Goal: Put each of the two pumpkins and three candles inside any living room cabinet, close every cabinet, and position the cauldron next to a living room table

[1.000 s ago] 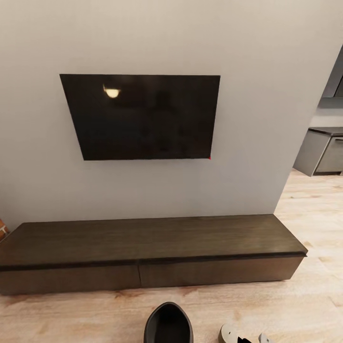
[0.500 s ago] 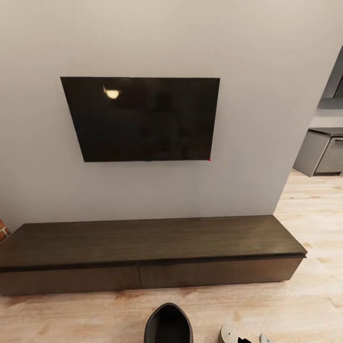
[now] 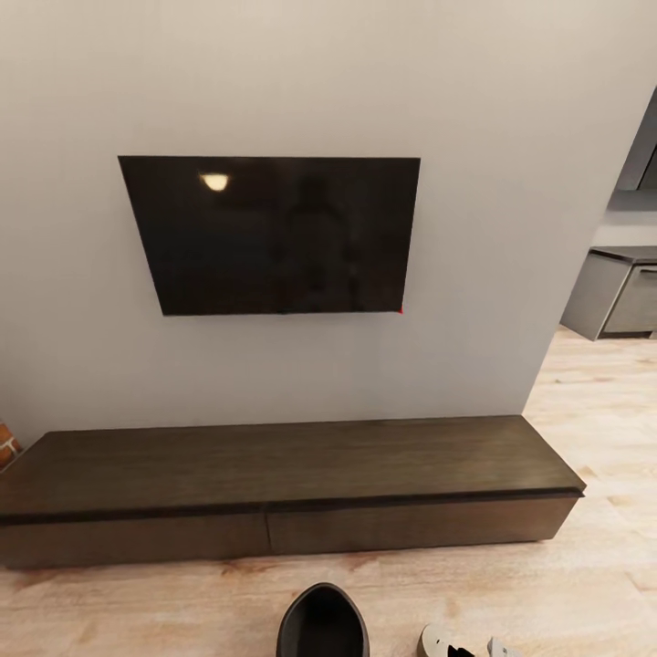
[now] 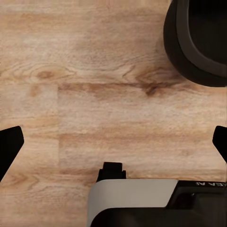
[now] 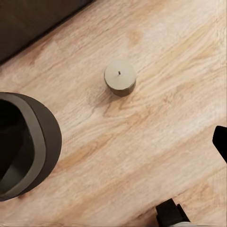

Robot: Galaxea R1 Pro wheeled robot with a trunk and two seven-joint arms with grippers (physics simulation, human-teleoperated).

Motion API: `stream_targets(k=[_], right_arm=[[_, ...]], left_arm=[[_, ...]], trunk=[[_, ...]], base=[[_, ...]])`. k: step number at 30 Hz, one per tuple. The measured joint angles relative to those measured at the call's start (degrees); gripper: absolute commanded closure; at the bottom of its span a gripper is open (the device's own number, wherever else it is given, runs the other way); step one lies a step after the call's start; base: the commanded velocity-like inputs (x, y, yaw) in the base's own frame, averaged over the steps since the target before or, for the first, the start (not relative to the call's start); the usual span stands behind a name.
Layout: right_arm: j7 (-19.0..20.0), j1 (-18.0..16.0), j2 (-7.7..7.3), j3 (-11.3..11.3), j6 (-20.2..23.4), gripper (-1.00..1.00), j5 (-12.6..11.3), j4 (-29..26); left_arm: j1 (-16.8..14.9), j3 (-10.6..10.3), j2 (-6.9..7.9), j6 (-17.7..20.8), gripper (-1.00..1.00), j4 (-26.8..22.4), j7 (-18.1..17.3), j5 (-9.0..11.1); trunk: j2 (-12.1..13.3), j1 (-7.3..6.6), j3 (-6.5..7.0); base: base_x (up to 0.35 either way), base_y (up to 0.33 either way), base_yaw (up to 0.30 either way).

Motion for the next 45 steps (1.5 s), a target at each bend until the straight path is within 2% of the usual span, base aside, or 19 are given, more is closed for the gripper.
stream_targets(k=[3,6,8,9,10,12,13,15,18,24,28,30,34,38,40,45], right_arm=[[-0.1,0.0,0.94,1.53,0.6,-1.0,-0.09,-0.07],[-0.3,-0.54,3.45,3.55,4.39,-1.0,0.01,-0.46],[-1.35,-1.77,4.78,4.34,8.45,-1.0,0.11,-1.22],[-2.9,-3.05,5.4,4.87,11.63,-1.0,0.12,-2.03],[-3.97,-3.74,5.64,5.14,13.29,-1.0,0.12,-2.41],[-9.59,-5.9,6.45,6.58,18.81,-1.0,0.04,-3.46],[-11.26,-6.3,6.79,7.04,19.89,-1.0,0.02,-3.63],[-16.83,-7.16,8.49,9.04,22.19,-1.0,-0.07,-3.95],[-20.01,-7.55,9.01,11.51,22.2,-1.0,-0.12,-3.88],[-21.34,-7.97,9.01,13.73,21.61,-1.0,-0.19,-3.86],[-21.53,-10.59,9.01,14.05,22.37,-1.0,-0.31,-3.66],[-21.62,-11.97,9.01,14.14,22.74,-1.0,-0.29,-3.22],[-21.66,-12.93,9.01,14.24,23.14,-1.0,-0.23,-2.64],[-21.59,-13.12,9.01,15.17,23.41,-1.0,-0.2,-2.18],[-21.55,-13.16,9.01,16.43,24.01,-1.0,-0.21,-2.06],[-21.03,-13.18,9.01,19.09,24.83,-1.0,-0.21,-1.99]], left_arm=[[-0.04,0.04,-0.04,2.73,-1.0,-2.19,-0.08,0.1],[-0.13,0.09,-0.35,11.99,-1.0,-8.99,-0.12,0.25],[-0.3,0.1,-0.56,21.92,-1.0,-16.97,-0.17,0.31],[-0.84,0.1,-0.66,26.4,-1.0,-20.79,-0.19,0.34],[-1.28,0.11,-0.72,28.4,-1.0,-22.57,-0.22,0.37],[-3.94,0.11,-1.16,33.93,-1.0,-26.22,-0.23,0.38],[-4.79,0.12,-1.3,34.82,-1.0,-26.55,-0.19,0.35],[-7.55,0.12,-1.57,36.5,-1.0,-24.87,-0.06,0.34],[-10.56,0.11,-1.87,34.63,-1.0,-18.91,0.1,0.33],[-14.38,0.12,-2.92,29.83,-1.0,-11.05,0.28,0.37],[-14.84,0.07,-4.39,29.34,-1.0,-9.85,0.29,0.36],[-15.48,0.04,-5.65,29.26,-1.0,-9.54,0.3,0.31],[-16.61,0.08,-6.82,28.24,-1.0,-7.49,0.3,0.29],[-16.93,0.14,-7.27,25.62,-1.0,-6.42,0.37,0.32],[-17.0,0.17,-7.38,24.37,-1.0,-6.11,0.38,0.49],[-17.04,0.14,-7.43,23.91,-1.0,-5.92,0.39,1.01]], trunk=[[1.2,-0.66,0.54],[2.41,-1.32,1.08],[3.21,-1.76,1.45],[3.61,-1.98,1.63],[4.01,-2.2,1.8],[4.82,-2.63,2.17],[5.21,-2.86,2.34],[6.02,-3.29,2.7],[7.22,-3.95,3.23],[9.63,-5.27,4.31],[11.23,-6.15,5.03],[12.03,-6.59,5.39],[13.64,-7.47,6.1],[15.24,-8.35,6.82],[16.04,-8.79,7.18],[18.05,-9.88,8.08]], base=[[0.0,0.0,0.0],[0.0,0.0,0.0],[0.0,0.0,0.0],[0.0,0.0,0.0],[0.0,0.0,0.0],[0.0,0.0,0.0],[0.0,0.0,0.0],[0.0,0.0,0.0],[0.0,0.0,0.0],[0.0,0.0,0.0],[0.0,0.0,0.0],[0.0,0.0,0.0],[0.0,0.0,0.0],[0.0,0.0,0.0],[0.0,0.0,0.0],[0.0,0.0,0.0]])
